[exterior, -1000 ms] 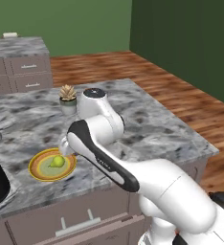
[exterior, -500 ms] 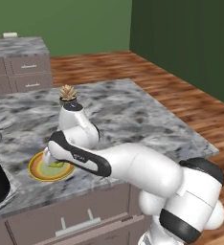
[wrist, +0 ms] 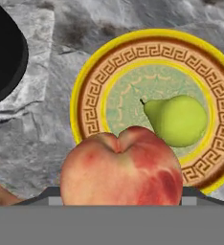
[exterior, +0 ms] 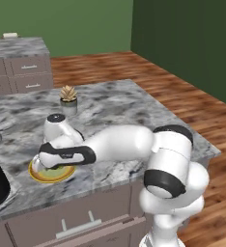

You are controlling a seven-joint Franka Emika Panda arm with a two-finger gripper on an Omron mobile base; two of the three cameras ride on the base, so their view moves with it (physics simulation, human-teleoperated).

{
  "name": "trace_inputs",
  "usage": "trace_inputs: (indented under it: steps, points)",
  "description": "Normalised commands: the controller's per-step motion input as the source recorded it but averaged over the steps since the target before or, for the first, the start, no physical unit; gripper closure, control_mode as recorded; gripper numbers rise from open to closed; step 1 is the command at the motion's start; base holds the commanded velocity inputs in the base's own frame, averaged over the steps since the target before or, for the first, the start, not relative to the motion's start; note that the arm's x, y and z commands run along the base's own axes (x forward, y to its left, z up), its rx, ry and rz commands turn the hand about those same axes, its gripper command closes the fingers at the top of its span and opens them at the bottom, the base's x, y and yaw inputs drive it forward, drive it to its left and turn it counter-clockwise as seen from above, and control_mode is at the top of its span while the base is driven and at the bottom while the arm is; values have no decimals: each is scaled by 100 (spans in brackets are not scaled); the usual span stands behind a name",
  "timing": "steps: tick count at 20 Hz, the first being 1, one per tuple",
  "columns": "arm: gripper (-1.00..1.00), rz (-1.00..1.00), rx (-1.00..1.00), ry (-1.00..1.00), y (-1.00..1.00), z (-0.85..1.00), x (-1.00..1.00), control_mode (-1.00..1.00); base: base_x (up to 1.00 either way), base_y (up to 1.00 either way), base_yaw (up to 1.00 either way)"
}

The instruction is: Pick the pear and peach from the fridge and place them on the plate next to the blender to make a fruit smoothie.

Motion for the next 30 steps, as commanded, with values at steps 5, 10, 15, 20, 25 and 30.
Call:
trace_inputs:
  steps: [5, 10, 15, 20, 25, 30]
  points:
    - [100, 0, -4, 0, 41, -46, 63, -100, 0, 0, 0]
    - [-100, 0, -1, 0, 30, -23, 67, -100, 0, 0, 0]
    - [-100, -1, 0, 2, 25, 25, 30, -100, 0, 0, 0]
    - [-100, -4, 0, 9, -2, 65, -19, -100, 0, 0, 0]
    - [-100, 0, 1, 0, -74, 79, -68, -100, 0, 0, 0]
    - [-100, 0, 6, -13, -100, 3, -100, -100, 0, 0, 0]
